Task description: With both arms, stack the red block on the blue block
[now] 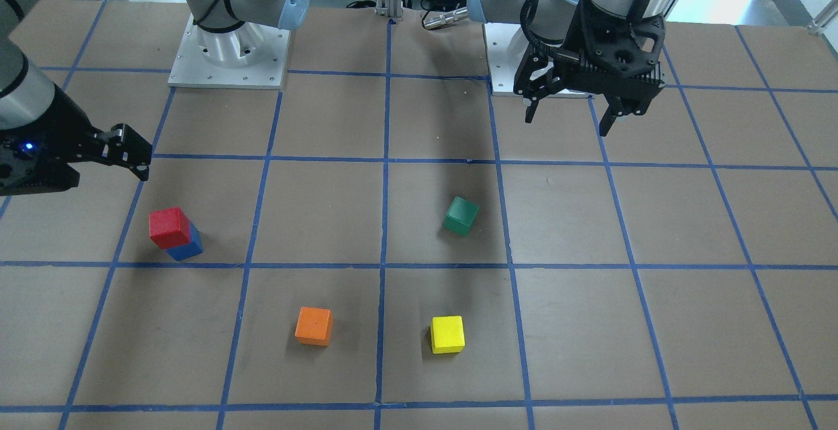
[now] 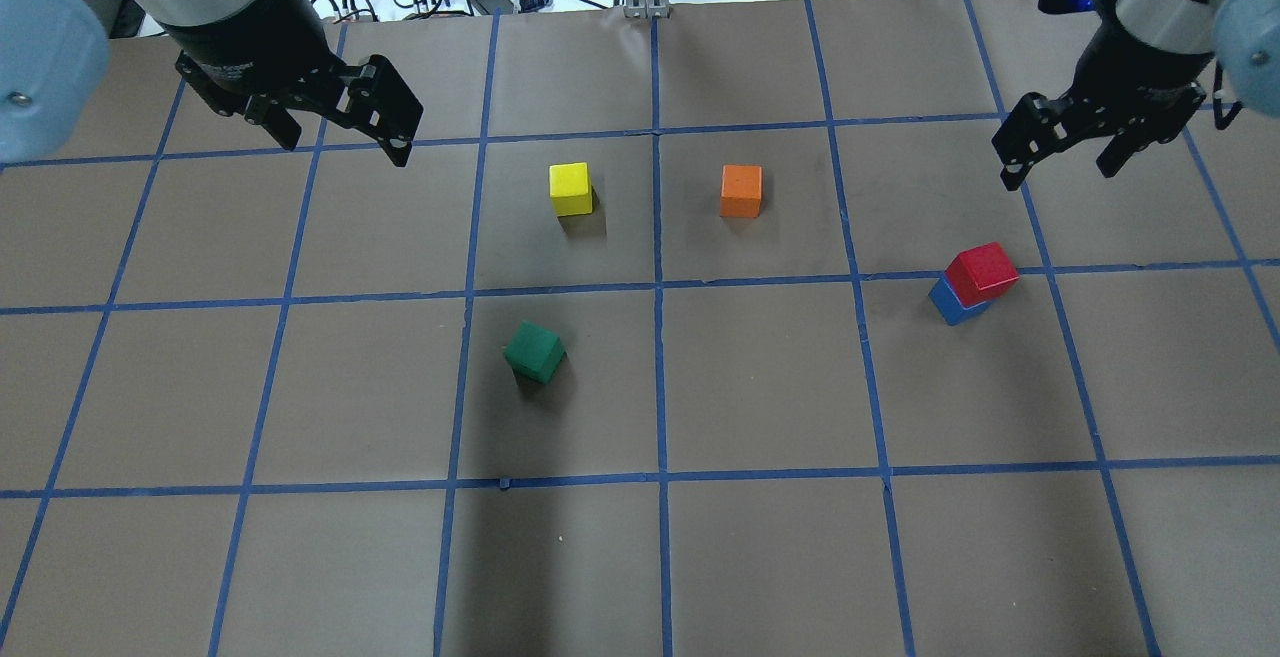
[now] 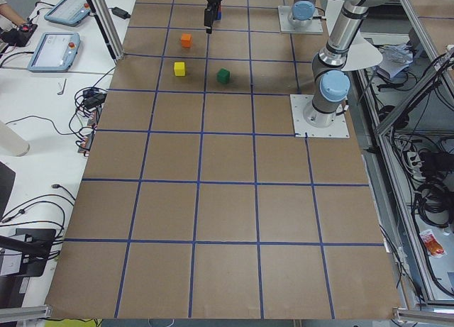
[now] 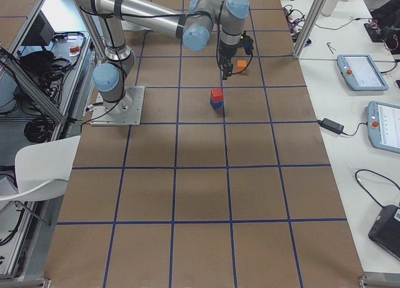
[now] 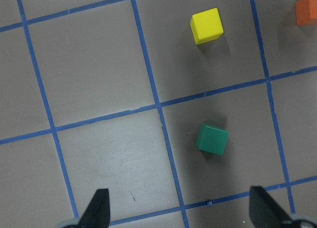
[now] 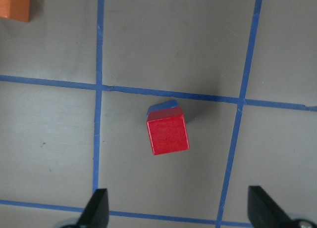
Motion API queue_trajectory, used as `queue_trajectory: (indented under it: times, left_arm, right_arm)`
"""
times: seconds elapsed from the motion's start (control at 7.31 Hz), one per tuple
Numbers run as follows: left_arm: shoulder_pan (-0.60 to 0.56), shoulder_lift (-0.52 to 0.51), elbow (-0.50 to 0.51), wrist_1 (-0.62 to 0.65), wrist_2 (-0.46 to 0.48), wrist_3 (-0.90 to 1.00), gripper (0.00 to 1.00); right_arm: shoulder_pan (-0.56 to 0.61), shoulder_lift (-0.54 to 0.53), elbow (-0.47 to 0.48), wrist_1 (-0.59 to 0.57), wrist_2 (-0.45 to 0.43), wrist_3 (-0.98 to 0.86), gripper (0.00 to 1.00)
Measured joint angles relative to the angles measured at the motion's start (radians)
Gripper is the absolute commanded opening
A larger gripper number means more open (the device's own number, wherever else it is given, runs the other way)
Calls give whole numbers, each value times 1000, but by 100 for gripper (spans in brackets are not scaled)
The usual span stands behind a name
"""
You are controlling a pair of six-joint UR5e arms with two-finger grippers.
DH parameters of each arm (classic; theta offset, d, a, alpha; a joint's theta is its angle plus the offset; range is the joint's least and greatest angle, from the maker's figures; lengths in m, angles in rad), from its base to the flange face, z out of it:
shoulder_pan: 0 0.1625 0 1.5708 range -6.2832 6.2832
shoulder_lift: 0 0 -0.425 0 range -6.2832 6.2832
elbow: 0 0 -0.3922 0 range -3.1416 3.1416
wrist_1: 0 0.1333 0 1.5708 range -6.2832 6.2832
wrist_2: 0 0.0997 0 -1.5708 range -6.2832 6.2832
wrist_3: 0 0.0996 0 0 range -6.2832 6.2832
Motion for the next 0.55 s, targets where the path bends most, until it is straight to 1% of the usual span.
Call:
queue_trajectory:
  times: [0.14, 0.27, 0.41, 0.55]
  left_arm:
    - [0, 0, 0, 0, 0, 0, 100]
    - [0, 0, 0, 0, 0, 0, 100]
    - [0, 0, 0, 1, 0, 0, 100]
    - [0, 0, 0, 1, 0, 0, 100]
  right_arm:
    - [46, -5, -35, 46, -2, 97, 100]
    - [111, -4, -46, 63, -7, 195, 100]
    - [164, -3, -45, 67, -6, 262, 100]
    - [193, -5, -38, 65, -1, 290, 100]
